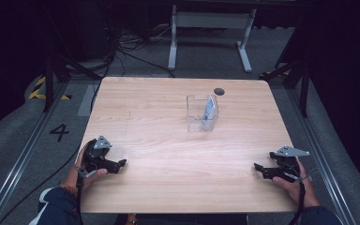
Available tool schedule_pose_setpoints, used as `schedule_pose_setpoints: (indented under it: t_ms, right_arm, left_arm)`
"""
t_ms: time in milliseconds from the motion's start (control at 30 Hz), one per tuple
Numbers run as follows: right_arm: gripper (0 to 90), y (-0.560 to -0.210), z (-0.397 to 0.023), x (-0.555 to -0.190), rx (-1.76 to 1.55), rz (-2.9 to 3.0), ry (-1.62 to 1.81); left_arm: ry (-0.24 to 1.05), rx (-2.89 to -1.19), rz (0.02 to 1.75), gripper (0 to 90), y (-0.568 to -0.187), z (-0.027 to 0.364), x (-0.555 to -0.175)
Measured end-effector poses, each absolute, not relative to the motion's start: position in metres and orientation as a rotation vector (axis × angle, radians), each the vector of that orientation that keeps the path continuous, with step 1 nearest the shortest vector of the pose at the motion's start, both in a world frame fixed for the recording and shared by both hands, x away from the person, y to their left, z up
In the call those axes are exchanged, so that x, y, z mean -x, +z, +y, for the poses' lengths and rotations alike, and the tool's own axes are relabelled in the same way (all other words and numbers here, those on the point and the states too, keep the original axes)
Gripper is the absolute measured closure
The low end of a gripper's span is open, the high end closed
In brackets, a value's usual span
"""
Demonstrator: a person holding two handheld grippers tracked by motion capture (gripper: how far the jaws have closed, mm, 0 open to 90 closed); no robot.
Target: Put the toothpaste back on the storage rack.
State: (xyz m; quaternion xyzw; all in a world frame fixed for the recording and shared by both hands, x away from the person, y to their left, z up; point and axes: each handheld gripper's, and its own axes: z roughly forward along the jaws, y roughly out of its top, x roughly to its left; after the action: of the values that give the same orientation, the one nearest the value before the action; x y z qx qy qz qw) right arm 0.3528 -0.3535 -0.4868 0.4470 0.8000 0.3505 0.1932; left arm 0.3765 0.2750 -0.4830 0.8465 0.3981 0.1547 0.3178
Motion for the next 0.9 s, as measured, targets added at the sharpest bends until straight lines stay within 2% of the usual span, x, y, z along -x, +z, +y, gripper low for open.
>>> schedule_pose_setpoints:
  t_ms: [900]
  right_arm:
    - [14.1,-0.4867,-0.3556,-0.3514,-1.281,2.22,0.977]
  left_arm:
    - [0.409,-2.215,1.072,0.2,-0.4831,0.2739,-0.3762]
